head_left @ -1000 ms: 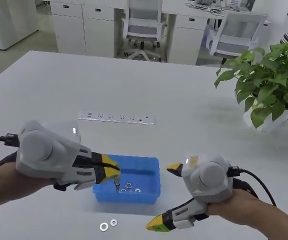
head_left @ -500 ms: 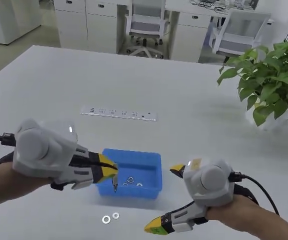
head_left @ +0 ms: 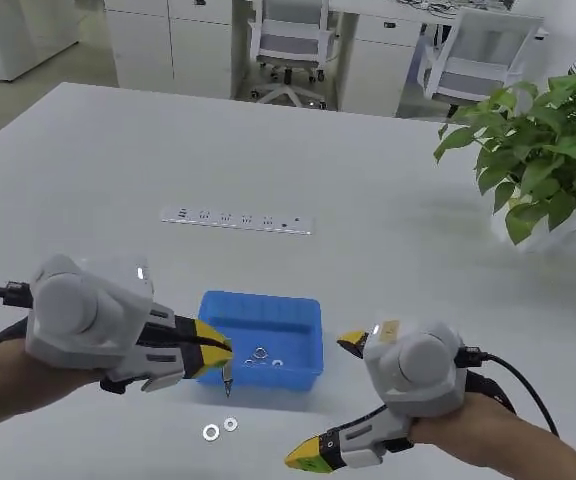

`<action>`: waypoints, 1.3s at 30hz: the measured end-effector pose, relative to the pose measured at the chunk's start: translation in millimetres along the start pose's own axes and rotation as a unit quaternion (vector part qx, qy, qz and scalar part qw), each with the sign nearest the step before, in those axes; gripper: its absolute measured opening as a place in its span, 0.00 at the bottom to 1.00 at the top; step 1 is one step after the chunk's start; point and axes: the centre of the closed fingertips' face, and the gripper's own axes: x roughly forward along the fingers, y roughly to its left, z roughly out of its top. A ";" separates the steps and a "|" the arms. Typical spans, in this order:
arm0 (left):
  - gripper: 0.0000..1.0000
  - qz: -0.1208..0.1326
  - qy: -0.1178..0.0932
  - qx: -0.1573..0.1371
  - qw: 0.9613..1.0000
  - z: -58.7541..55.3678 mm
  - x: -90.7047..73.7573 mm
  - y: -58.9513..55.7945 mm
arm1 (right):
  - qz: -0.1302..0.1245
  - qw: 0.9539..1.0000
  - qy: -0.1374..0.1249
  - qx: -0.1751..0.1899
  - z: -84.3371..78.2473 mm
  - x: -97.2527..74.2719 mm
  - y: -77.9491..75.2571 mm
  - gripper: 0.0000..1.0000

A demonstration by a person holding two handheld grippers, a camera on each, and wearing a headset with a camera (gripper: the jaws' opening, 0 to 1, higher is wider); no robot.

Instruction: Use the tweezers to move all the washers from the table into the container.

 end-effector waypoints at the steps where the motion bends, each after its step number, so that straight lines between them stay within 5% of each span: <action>1: 0.06 -0.001 0.001 0.000 1.000 -0.6 0.9 -0.4 | 0.000 1.000 0.001 -0.001 -1.1 0.2 -0.3 1.00; 39: 0.06 -0.032 0.024 -0.017 0.999 -28.7 24.2 -9.7 | 0.008 1.000 0.011 0.009 -18.3 2.3 5.8 1.00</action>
